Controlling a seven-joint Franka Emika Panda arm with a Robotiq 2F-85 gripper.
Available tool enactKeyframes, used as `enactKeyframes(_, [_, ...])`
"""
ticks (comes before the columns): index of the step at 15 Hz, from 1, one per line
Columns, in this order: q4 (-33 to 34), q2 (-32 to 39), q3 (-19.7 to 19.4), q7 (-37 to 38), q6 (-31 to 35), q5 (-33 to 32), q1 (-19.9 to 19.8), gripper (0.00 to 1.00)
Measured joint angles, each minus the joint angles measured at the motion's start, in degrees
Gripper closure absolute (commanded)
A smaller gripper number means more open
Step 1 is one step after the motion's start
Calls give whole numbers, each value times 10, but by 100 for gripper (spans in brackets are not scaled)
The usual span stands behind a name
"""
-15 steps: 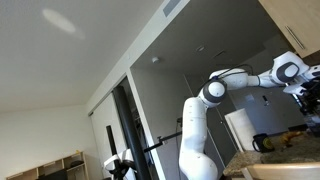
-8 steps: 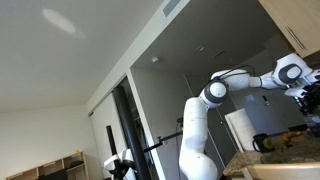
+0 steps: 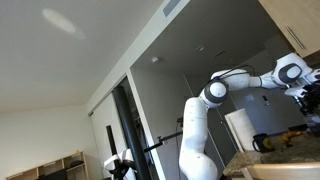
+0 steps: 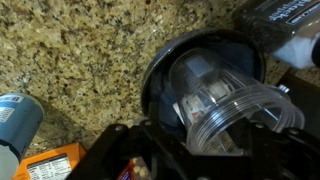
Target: Take the bottle out of the bowl and put it on the countertop
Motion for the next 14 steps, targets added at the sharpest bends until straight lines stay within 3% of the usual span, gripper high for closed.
enactKeyframes(4, [1,0,0,0,2,-3,0,90])
enactKeyframes(6, [1,0,0,0,3,-7,0,99])
enactKeyframes(9, [2,0,-1,1,7,-29,0,96])
enactKeyframes(14, [11,-44,-6,23,76,-51,1,96])
